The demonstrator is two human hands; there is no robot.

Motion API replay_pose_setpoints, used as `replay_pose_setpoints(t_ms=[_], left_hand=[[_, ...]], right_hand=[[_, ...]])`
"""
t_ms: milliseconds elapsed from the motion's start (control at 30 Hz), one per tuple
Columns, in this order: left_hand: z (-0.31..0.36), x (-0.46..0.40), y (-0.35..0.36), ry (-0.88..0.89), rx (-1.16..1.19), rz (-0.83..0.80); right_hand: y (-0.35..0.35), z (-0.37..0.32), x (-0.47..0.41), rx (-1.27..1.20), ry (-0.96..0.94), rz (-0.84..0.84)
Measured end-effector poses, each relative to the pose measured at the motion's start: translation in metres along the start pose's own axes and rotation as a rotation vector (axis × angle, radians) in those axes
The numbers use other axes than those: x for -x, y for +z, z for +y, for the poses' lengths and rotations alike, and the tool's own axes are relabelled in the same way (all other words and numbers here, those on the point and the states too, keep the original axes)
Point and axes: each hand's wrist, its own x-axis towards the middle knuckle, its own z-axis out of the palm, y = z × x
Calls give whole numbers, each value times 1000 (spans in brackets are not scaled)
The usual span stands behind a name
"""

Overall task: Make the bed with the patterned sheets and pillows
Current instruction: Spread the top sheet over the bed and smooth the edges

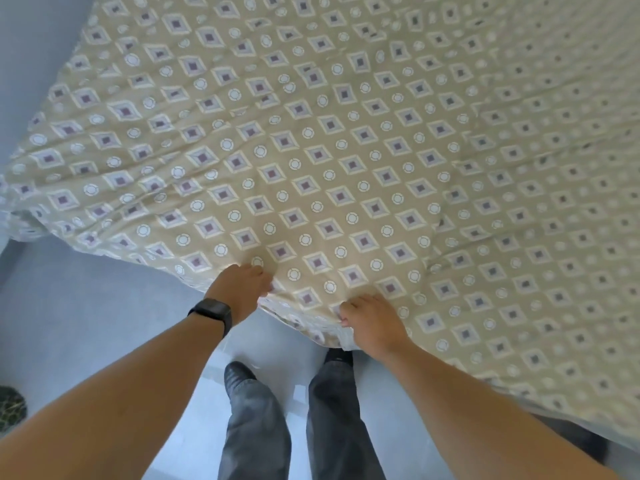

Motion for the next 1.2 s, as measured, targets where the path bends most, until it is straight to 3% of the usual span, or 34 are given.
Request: replay_pose_setpoints(t_ms=[133,267,367,467,567,633,667,767,867,1000,1100,1200], left_hand=[[7,14,-4,10,27,-44],[49,45,19,128,-7,-196],[61,38,29,114,-49,-205],[61,29,29,137,-75,-197],[68,25,31,217,-49,-143],[79,21,28,205,48,-100],[88,17,25,207,89,-103],[128,4,11,223,132,-96],[172,-11,-12,133,326,-48],[242,-42,-51,-41,508,-46],[275,-69,-71,-126,406,-30],[291,-83,-78,-147,222,-65]], right_hand=[[-16,-7,22,-60,4,-55],[-3,-10,71,-46,36,-185],[11,-7,78,-101,88,-175],[30,0,72,-238,169,21],[45,3,73,-617,649,432],[52,5,68,-971,960,547],[56,5,66,-1040,1002,547],[58,4,71,-1097,1018,484],[49,3,78,-1244,1048,493],[41,-8,106,-1260,855,562],[38,-14,119,-1303,787,634],[43,-10,120,-1408,800,582]])
